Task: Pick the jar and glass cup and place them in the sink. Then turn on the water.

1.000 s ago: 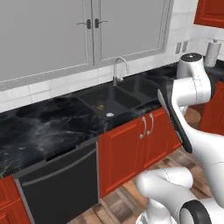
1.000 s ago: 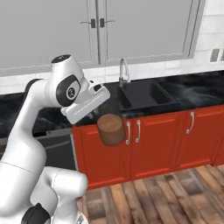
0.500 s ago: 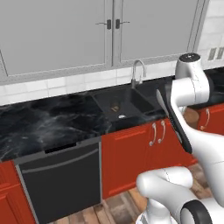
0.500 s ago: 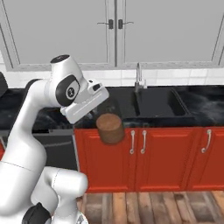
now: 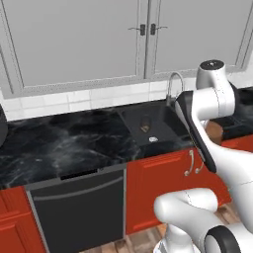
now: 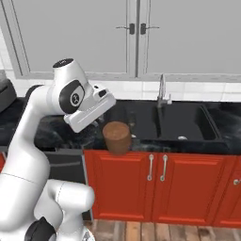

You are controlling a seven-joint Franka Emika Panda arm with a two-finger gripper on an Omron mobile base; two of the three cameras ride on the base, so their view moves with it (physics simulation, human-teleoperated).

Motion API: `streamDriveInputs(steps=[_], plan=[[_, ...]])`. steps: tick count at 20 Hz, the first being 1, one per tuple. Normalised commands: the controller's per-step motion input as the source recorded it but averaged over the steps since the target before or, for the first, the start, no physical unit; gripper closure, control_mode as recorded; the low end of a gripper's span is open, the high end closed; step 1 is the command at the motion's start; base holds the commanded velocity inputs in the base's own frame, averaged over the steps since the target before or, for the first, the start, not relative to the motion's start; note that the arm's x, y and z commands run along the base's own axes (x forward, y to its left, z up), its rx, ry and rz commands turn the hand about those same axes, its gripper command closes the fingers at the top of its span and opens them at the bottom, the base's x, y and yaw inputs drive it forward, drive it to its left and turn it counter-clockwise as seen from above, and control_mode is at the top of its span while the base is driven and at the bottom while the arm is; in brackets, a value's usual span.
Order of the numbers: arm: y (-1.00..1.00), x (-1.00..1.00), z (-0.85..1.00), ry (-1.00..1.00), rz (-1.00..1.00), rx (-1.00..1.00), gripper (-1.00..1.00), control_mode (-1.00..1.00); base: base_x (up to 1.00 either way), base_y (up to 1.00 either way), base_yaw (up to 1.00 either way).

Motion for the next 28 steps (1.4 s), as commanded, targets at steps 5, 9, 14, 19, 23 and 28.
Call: streamDriveInputs(steps=[5, 9, 14, 19, 23, 28], plan=[[0.00, 0.00, 0.00, 0.00, 0.00, 0.00, 1.00, 1.00, 0.60, -0.25, 0.20], [0.00, 0.00, 0.00, 0.00, 0.00, 0.00, 1.00, 1.00, 0.51, -0.35, 0.22], [0.00, 0.00, 0.00, 0.00, 0.00, 0.00, 1.00, 1.00, 0.27, -0.42, 0.26], [0.00, 0.00, 0.00, 0.00, 0.00, 0.00, 1.00, 1.00, 0.47, -0.23, 0.26], [0.00, 0.25, 0.00, 0.03, 0.09, 0.06, 1.00, -1.00, 0.23, -0.04, 0.10], [0.00, 0.77, 0.00, 0.11, 0.11, 0.19, 1.00, -1.00, 0.00, 0.00, 0.00]])
